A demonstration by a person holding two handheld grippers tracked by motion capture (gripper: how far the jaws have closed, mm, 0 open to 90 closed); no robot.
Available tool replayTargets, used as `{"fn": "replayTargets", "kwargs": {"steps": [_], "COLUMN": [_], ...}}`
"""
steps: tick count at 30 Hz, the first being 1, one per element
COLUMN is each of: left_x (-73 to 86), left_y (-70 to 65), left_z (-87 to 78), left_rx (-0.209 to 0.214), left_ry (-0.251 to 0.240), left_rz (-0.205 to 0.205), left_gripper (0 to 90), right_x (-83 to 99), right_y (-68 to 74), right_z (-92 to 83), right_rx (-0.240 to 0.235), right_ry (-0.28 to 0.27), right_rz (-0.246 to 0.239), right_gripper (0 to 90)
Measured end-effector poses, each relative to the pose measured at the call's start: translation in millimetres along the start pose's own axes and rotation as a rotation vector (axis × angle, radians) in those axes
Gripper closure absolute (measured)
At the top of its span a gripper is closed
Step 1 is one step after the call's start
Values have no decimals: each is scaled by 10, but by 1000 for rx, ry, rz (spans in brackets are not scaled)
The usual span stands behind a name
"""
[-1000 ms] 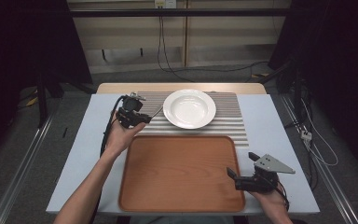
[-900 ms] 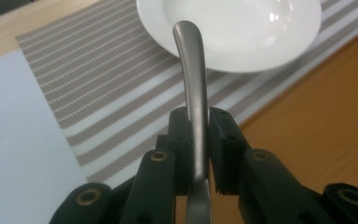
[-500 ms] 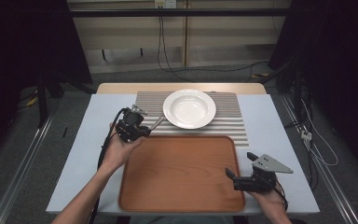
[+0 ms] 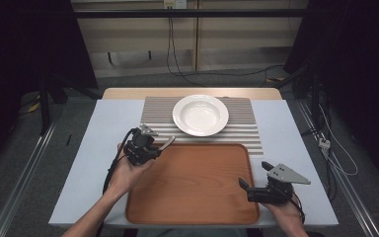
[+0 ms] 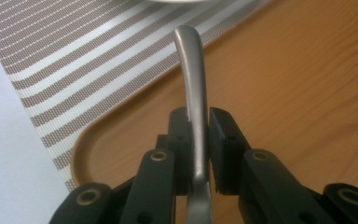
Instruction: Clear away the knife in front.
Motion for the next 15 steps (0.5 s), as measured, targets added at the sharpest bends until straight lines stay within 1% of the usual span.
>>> {"fn": "replayTargets", "kwargs": {"steps": [2, 5, 9, 13, 14, 15], "left_x": [29, 55, 128, 199, 215, 227], "left_y": [-51, -86, -145, -185, -190, -200], "left_z": [-3, 3, 50, 97, 108, 122], "left_rx": [-1, -1, 1, 7, 1, 6], "left_ry": [0, 4, 19, 35, 38, 39], "left_rz": [2, 3, -4, -23, -24, -26], "left_gripper": [802, 802, 802, 802, 802, 802], "right_x": [2, 2, -1, -1, 0, 1], "right_y": [-3, -6, 4, 8, 9, 10], "right_z": [-2, 0, 2, -4, -4, -5], "right_rx": [1, 2, 3, 3, 1, 1], "right_ry": [1, 1, 2, 1, 1, 2], "right_rz": [1, 1, -3, -5, -5, -4], "right_gripper": [16, 16, 16, 16, 16, 16]}}
Point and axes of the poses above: each handheld gripper's, and its own axes: z roughly forward along the jaws, x roughly out of its underside, y roughly to its left, the point moved 5 cm from there along z, roughly forward along the jaws, and after that the axes turned 2 degrees about -x, right-handed, at the moved point
